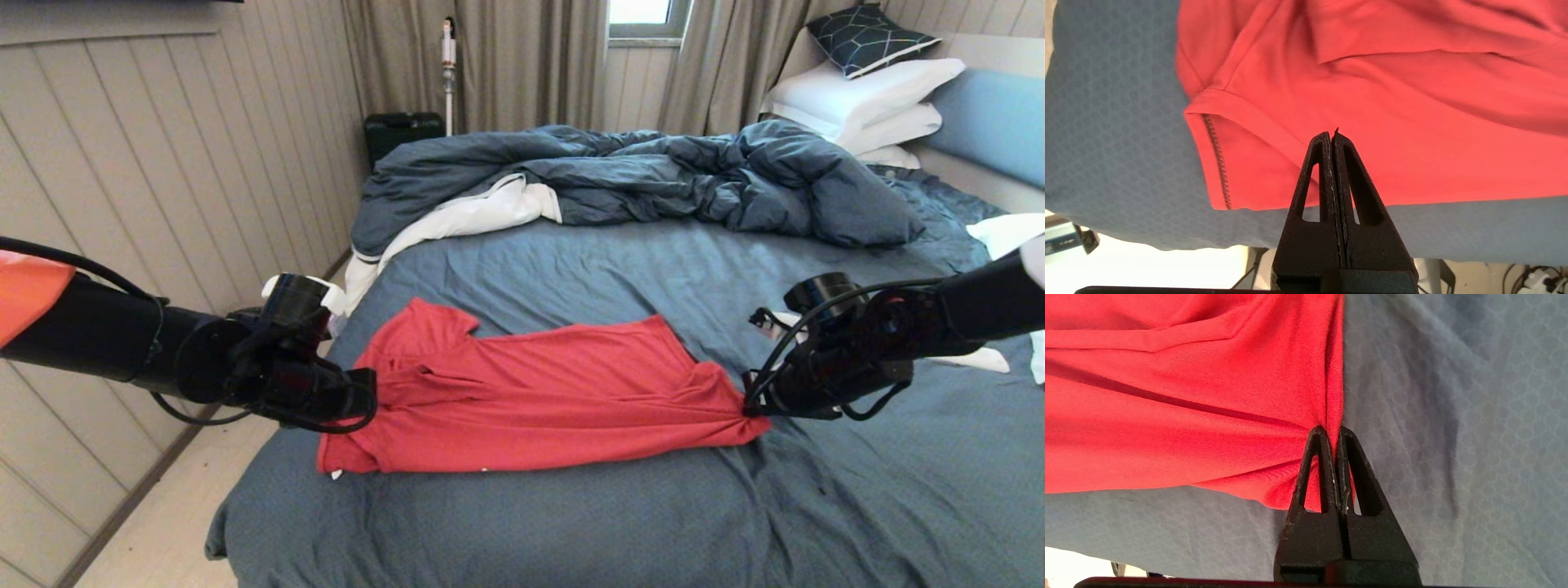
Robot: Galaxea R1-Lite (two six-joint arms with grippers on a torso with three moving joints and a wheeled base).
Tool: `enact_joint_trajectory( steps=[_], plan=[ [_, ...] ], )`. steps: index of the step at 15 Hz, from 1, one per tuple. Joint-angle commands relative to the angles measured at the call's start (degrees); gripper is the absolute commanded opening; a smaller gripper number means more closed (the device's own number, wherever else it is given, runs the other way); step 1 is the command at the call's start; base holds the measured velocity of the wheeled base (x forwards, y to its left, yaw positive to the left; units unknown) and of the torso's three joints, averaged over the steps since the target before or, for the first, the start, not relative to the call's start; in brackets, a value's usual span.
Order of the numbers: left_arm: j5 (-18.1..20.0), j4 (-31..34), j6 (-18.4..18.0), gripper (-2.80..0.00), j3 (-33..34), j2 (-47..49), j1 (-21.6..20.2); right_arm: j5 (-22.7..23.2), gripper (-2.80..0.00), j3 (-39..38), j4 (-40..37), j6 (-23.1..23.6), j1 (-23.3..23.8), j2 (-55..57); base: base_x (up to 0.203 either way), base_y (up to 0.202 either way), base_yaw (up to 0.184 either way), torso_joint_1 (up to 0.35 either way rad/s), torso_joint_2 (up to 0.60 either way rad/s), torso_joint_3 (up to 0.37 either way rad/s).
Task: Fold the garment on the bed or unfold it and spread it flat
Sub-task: Fold the red T-shirt
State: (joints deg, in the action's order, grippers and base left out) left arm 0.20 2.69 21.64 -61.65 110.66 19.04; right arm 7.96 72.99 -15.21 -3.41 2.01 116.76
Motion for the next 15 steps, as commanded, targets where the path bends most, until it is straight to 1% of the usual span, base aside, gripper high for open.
enact_joint_trajectory(
  steps=[1,4,7,8,12,15],
  plan=[
    [-0.18,0.03,-0.11,0.00,0.42,1.50,-1.22,0.13,-2.80,0.31,-0.08,-0.01,-0.08,0.05,0.000,0.000,0.000,0.000,0.00,0.000],
    [-0.68,-0.02,-0.06,0.00,0.61,3.25,-1.62,0.13,-2.80,-0.11,1.29,-0.01,-0.74,0.02,0.000,0.000,0.000,0.000,0.00,0.000],
    [-2.95,-0.88,0.06,0.00,1.17,4.96,-3.38,0.13,-2.80,-0.13,1.76,-0.03,-0.87,0.22,0.000,0.000,0.000,0.000,0.00,0.000],
    [-3.17,-1.65,-0.07,0.00,1.67,5.42,-3.56,0.22,-2.80,-0.22,1.85,-0.10,-0.87,0.38,0.000,0.000,0.000,0.000,0.00,0.000],
    [-3.19,-2.52,-0.11,0.00,2.69,6.15,-3.57,0.22,-2.80,-0.25,2.55,-0.10,-0.95,0.70,0.000,0.000,0.000,0.000,0.00,0.000],
    [-3.19,-3.48,-0.30,0.00,1.46,8.21,-3.57,0.22,-2.80,-0.22,2.82,-0.10,-0.87,0.75,0.000,0.000,0.000,0.000,0.00,0.000]
  ],
)
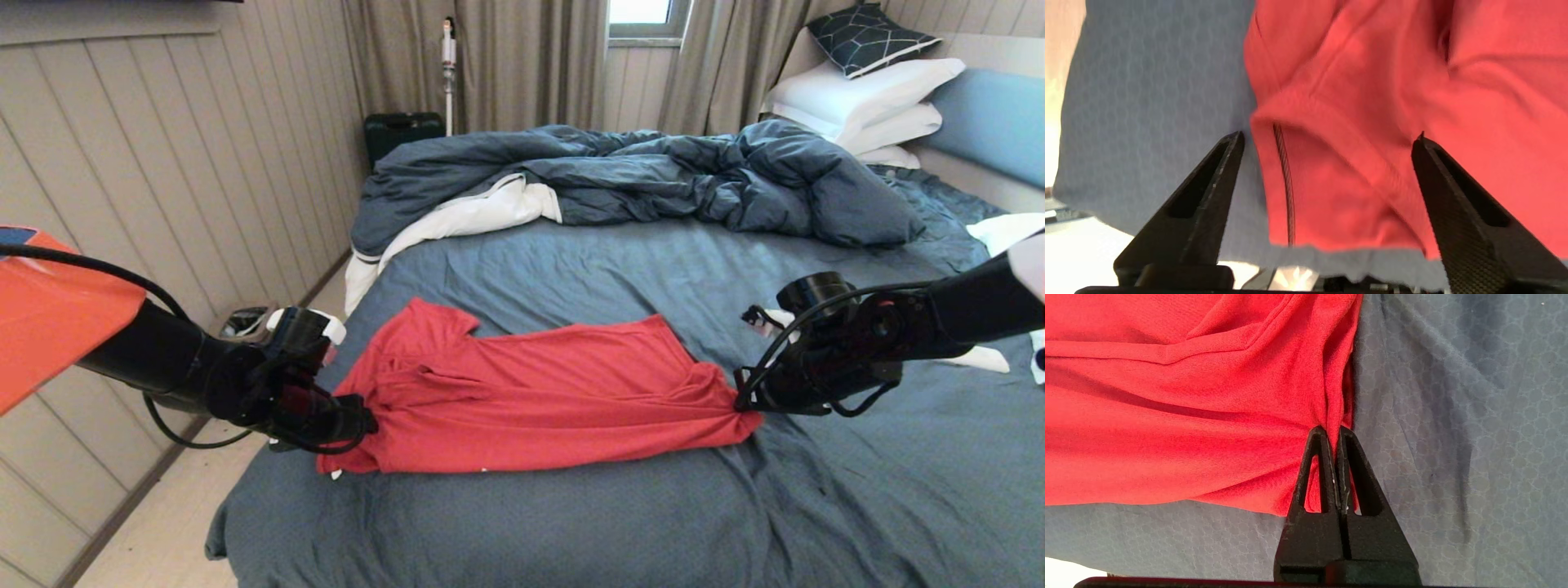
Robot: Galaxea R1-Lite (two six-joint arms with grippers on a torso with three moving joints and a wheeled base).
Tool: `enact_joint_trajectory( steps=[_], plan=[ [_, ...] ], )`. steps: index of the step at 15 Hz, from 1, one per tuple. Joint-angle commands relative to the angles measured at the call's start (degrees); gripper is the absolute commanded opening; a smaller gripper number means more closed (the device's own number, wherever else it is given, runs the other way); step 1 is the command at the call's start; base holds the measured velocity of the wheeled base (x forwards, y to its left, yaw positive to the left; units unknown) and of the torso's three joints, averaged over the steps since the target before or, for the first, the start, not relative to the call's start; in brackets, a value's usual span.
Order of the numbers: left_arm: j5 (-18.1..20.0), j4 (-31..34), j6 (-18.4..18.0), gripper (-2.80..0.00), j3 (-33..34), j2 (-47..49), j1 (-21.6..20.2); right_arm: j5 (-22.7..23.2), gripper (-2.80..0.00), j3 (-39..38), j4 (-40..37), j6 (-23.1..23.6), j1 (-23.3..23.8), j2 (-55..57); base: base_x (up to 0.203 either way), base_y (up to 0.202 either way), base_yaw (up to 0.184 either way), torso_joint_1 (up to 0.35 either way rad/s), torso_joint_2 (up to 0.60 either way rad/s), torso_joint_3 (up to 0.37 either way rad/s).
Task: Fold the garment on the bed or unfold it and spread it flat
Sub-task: Fold the red T-shirt
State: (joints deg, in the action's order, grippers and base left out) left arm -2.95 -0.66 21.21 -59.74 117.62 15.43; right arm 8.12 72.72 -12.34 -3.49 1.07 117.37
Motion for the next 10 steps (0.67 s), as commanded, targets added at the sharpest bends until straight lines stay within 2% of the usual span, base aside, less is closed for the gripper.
enact_joint_trajectory(
  steps=[1,9,10],
  plan=[
    [-0.04,-0.20,-0.18,0.00,-1.26,2.06,0.10,0.05,-2.80,0.06,-0.06,-0.03,0.07,0.17,0.000,0.000,0.000,0.000,0.00,0.000],
    [-0.04,-0.13,-0.56,0.00,-0.64,3.96,0.04,1.37,-2.80,0.23,-0.06,0.06,0.16,0.31,0.000,0.000,0.000,0.000,0.00,0.000],
    [-0.04,-0.22,-0.56,-2.80,-0.64,4.22,0.12,1.37,-2.80,0.23,-0.06,-0.01,0.16,0.42,0.000,0.000,0.000,0.000,0.00,0.000]
  ],
)
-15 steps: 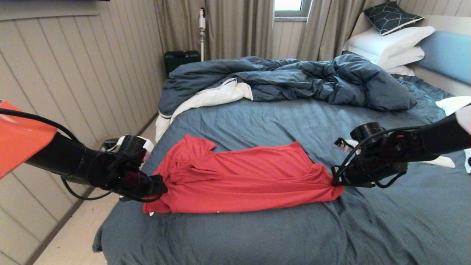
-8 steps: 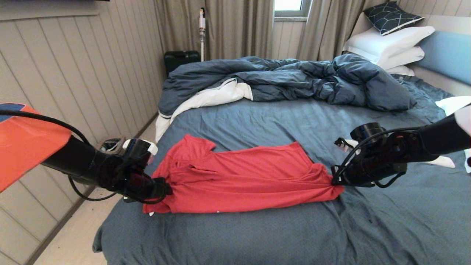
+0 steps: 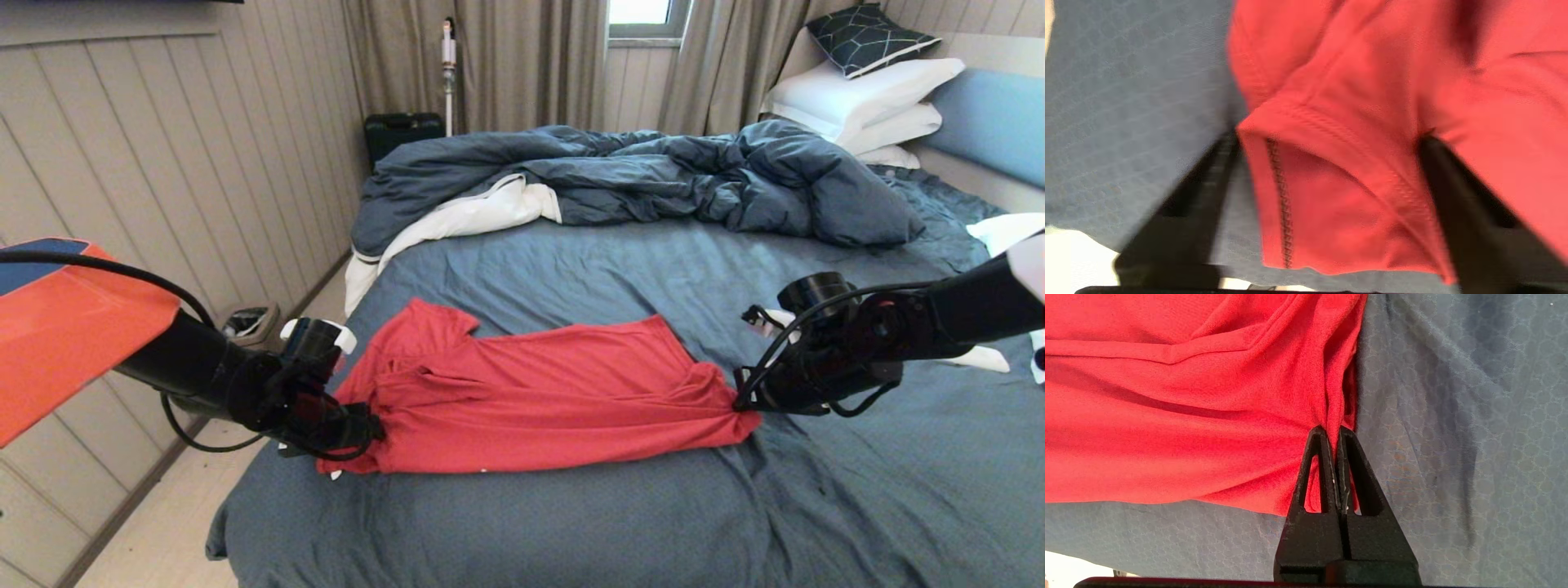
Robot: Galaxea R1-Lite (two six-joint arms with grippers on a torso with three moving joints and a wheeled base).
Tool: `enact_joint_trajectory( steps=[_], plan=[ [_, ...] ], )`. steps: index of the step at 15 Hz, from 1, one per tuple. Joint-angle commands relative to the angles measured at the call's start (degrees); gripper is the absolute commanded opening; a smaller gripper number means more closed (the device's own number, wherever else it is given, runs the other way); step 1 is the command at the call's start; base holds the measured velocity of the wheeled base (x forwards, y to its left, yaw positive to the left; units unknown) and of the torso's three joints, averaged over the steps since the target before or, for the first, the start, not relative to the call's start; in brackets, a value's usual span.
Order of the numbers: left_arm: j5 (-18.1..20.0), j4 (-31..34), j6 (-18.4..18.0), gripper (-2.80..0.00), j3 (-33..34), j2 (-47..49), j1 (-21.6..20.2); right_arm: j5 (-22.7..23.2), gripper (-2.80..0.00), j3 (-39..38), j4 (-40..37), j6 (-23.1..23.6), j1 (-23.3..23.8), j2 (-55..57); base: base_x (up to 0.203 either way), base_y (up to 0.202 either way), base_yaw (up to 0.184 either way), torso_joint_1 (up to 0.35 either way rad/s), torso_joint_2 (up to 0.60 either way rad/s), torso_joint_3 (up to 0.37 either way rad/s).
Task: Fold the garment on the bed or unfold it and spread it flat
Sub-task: Fold the red T-shirt
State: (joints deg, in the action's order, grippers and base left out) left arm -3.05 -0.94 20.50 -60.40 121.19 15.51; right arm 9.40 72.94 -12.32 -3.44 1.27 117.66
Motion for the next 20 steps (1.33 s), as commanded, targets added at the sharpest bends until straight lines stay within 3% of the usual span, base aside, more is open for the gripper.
enact_joint_trajectory(
  steps=[1,13,20],
  plan=[
    [0.15,0.06,0.33,-2.80,-0.24,0.71,0.05,0.09,-2.80,0.01,-0.07,0.01,0.05,0.37,0.000,0.000,0.000,0.000,0.00,0.000],
    [-0.11,0.97,0.33,-2.80,-3.99,-0.61,0.49,0.09,-2.80,-0.08,0.19,0.01,0.14,1.33,0.000,0.000,0.000,0.000,0.00,0.000],
    [-0.02,9.08,-0.93,-2.80,-2.62,-5.59,0.56,0.09,-2.80,-1.76,-0.47,0.33,0.23,0.63,0.000,0.000,0.000,0.000,0.00,0.000]
  ],
)
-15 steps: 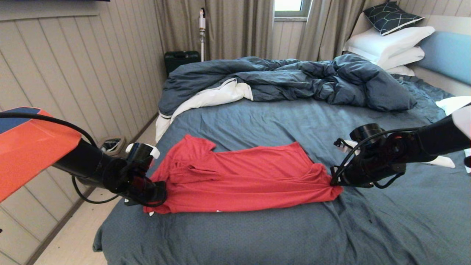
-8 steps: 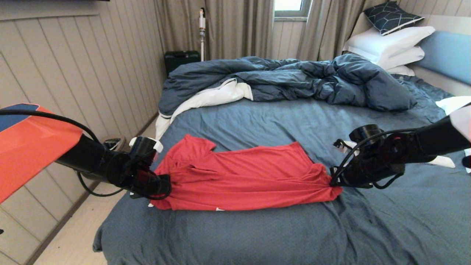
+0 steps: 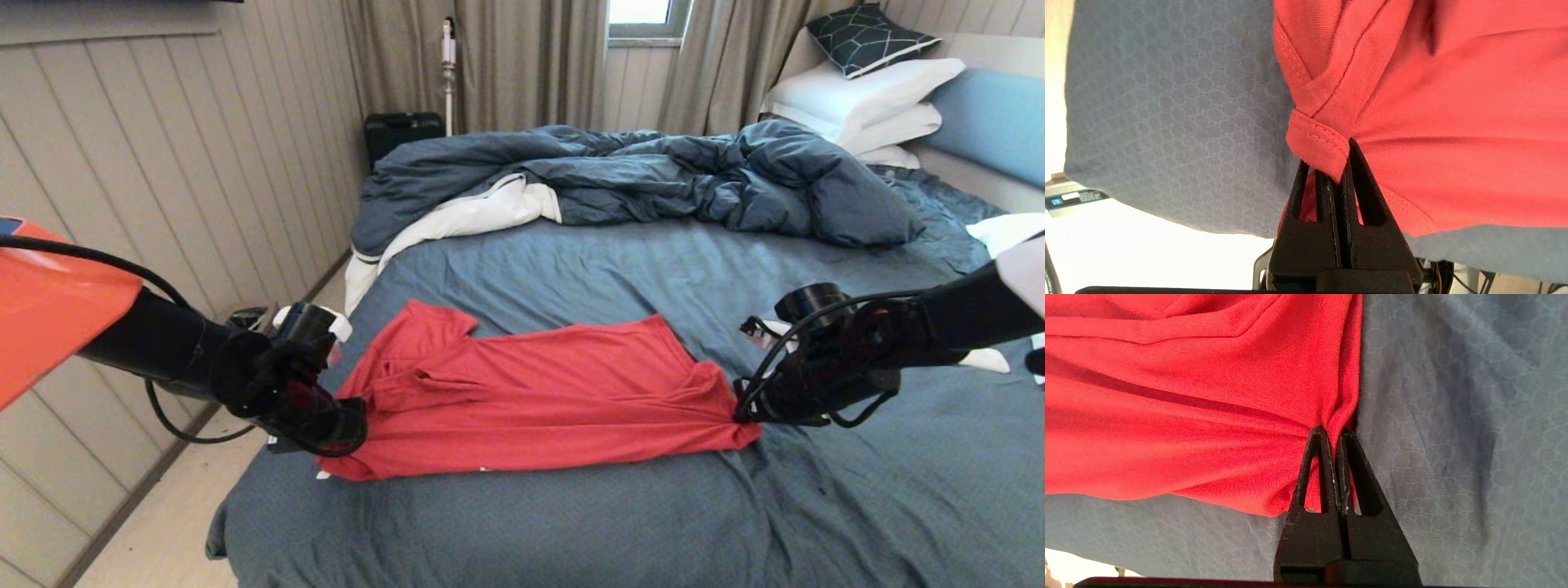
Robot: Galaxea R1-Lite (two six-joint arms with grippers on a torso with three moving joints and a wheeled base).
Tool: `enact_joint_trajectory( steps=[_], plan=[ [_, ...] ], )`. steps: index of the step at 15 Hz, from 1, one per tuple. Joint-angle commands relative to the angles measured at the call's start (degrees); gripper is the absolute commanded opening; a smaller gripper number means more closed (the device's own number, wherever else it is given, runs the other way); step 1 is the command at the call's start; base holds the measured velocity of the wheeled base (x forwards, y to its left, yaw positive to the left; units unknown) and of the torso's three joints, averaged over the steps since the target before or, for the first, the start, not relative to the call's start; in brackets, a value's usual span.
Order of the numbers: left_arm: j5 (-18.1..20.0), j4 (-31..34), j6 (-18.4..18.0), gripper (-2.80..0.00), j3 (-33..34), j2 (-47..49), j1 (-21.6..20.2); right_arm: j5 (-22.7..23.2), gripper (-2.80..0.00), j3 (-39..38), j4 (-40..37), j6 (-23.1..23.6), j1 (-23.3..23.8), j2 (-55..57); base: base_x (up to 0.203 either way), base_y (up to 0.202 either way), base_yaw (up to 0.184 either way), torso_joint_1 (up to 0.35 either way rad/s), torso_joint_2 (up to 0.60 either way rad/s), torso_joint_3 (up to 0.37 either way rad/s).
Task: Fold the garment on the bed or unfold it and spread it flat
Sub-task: Fold the red T-shirt
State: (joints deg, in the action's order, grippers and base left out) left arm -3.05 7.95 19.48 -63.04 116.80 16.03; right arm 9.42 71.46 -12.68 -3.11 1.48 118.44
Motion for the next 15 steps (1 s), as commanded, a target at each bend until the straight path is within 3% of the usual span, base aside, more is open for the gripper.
enact_joint_trajectory(
  steps=[1,6,15],
  plan=[
    [0.05,0.22,0.11,-2.80,-0.23,-2.01,0.57,0.07,-2.80,-0.52,-0.15,0.03,0.02,-0.42,0.000,0.000,0.000,0.000,0.00,0.000],
    [0.15,0.59,0.14,-2.80,-1.16,-1.98,1.11,0.07,-2.80,-1.02,-0.24,0.15,0.02,-2.07,0.000,0.000,0.000,0.000,0.00,0.000],
    [0.06,9.74,-3.84,-2.80,-1.08,-7.69,1.19,-0.11,-2.80,-3.80,-5.35,3.71,0.46,-6.77,0.000,0.000,0.000,0.000,0.00,0.000]
  ],
)
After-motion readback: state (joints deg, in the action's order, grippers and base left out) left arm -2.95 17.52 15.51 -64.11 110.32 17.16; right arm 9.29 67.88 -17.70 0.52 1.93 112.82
